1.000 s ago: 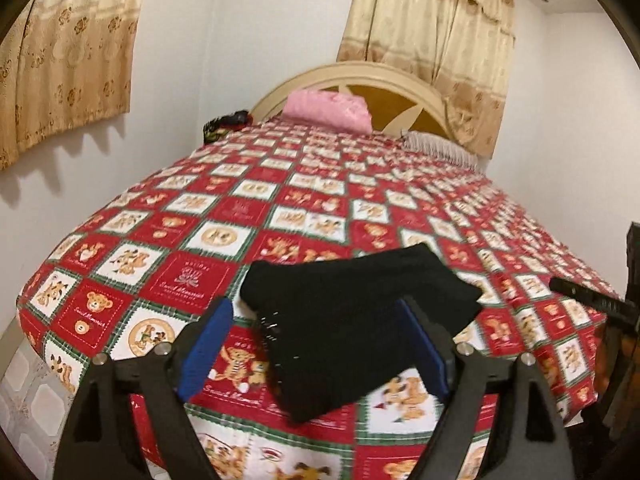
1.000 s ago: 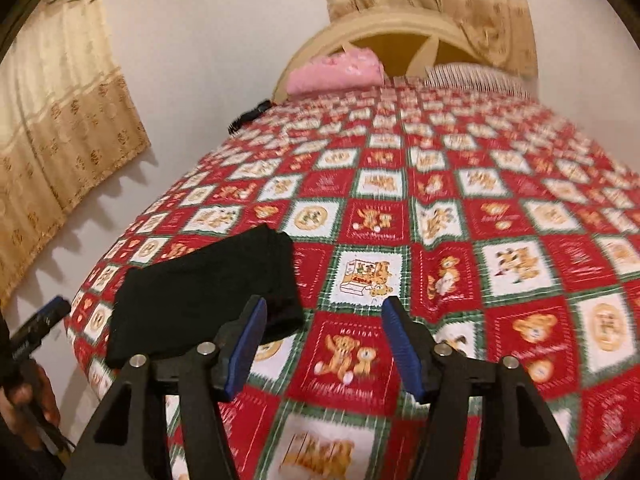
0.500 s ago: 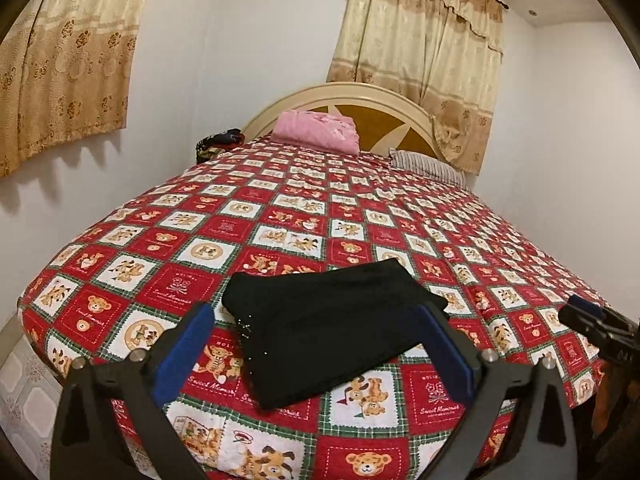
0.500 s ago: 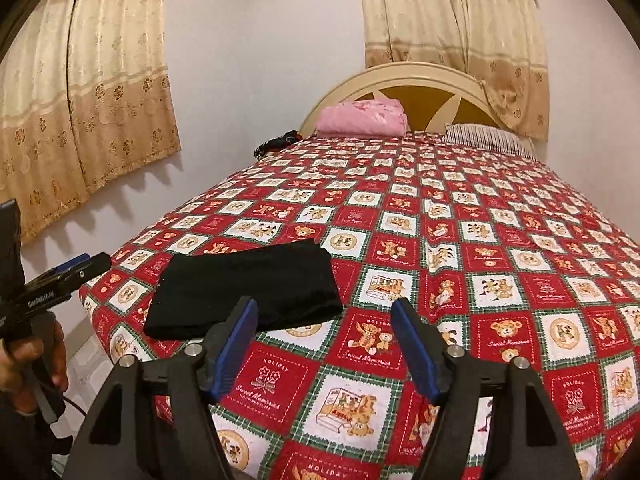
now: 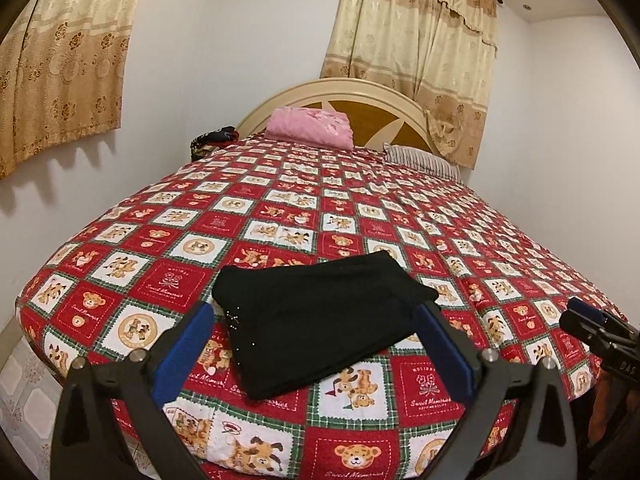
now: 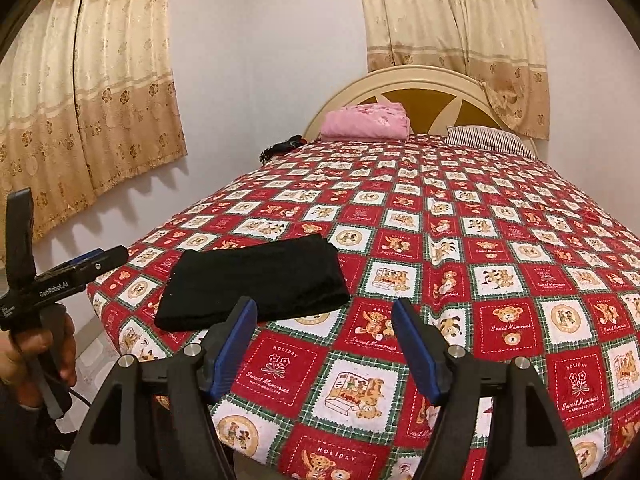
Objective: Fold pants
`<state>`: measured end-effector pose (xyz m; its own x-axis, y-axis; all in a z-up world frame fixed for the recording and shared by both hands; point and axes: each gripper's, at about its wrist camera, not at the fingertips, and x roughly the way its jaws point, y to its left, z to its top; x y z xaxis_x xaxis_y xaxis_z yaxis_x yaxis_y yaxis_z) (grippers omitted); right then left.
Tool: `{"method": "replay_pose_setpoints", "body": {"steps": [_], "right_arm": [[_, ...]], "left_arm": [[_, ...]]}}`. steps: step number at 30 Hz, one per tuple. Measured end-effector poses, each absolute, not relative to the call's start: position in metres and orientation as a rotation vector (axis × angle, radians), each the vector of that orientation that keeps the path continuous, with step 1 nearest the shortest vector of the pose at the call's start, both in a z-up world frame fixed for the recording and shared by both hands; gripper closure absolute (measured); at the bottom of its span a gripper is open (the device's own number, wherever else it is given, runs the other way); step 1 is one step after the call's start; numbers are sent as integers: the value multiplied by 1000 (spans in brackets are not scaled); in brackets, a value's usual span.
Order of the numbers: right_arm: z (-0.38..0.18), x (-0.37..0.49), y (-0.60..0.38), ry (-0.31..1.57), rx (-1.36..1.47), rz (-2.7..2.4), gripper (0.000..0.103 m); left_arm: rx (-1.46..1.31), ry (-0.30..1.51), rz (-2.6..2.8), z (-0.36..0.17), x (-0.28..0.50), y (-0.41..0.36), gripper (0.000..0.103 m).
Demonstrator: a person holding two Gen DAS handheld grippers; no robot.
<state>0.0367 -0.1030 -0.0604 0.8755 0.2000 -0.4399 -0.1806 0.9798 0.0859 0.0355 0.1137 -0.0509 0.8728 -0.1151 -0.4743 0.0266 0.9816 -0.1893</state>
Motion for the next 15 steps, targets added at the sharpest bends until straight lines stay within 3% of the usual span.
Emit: {"method": "replay_pose_setpoints", "body": {"steps": [15], "right_arm": [[-61, 31, -101, 452, 40, 205, 31]], "left_arm": [[-182, 508, -69, -52, 34, 114, 0]]}}
